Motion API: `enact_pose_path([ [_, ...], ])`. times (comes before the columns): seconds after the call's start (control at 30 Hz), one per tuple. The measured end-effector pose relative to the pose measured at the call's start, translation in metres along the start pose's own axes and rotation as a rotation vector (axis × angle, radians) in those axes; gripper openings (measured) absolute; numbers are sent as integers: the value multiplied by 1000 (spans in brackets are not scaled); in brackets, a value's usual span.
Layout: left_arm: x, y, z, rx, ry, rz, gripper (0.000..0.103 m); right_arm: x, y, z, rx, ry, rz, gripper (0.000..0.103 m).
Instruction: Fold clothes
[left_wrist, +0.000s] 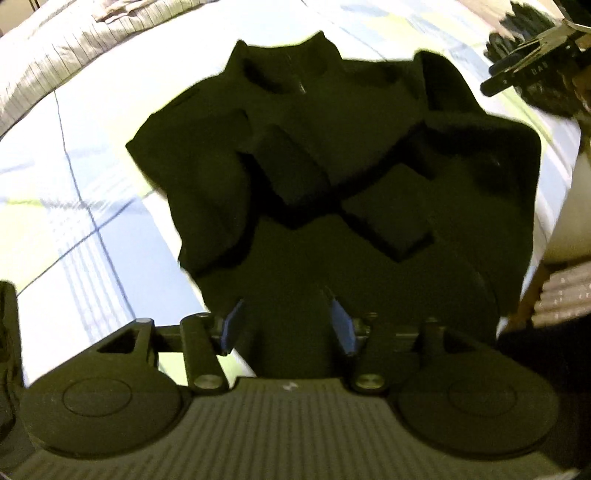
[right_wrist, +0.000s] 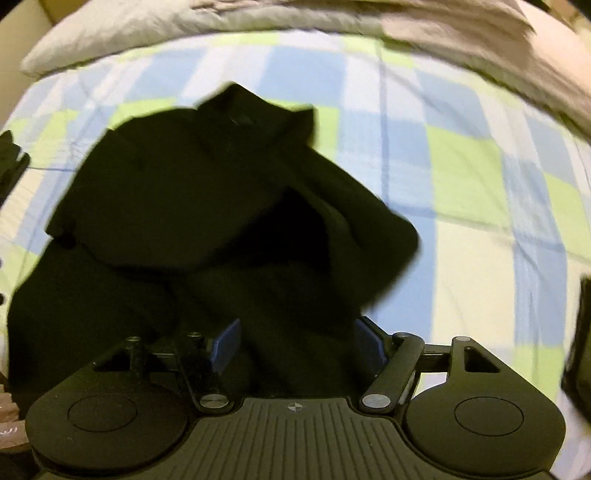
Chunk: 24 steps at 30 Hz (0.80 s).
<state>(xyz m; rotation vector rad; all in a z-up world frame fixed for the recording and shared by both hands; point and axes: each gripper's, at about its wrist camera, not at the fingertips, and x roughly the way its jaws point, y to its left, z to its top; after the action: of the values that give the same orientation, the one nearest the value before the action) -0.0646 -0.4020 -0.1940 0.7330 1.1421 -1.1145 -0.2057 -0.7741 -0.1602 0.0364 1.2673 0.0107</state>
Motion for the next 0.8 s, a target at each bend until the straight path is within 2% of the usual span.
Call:
enact_pose_path([
  [0.13, 32, 4, 13, 26, -24, -19, 48, 3, 36, 21, -124, -51, 7, 71],
  [0.3, 48, -2, 29, 96, -40, -18, 49, 23, 73, 25, -336, -51, -27, 71],
  [0.4, 47, -9, 35, 133, -61, 0, 51, 32, 83, -8, -449, -51, -45, 72],
  [0.47, 45, -16, 37, 148, -78, 10, 59, 40, 89, -27, -537, -54, -61, 77],
  [0.53, 44, -27, 39, 172, -94, 28, 64, 60, 93, -32, -651, -60, -89, 80],
  [0.7, 46, -62, 39, 226, -81, 90, 65, 111, 94, -46, -922, -76, -140, 80],
  [0.73, 47, -69, 40, 219, -77, 87, 65, 116, 87, -44, -919, -81, -109, 77],
  [0.77, 49, -75, 41, 211, -72, 85, 65, 120, 80, -41, -902, -85, -69, 64],
  [0.8, 50, -81, 43, 207, -72, 84, 65, 125, 72, -38, -886, -88, -29, 14],
])
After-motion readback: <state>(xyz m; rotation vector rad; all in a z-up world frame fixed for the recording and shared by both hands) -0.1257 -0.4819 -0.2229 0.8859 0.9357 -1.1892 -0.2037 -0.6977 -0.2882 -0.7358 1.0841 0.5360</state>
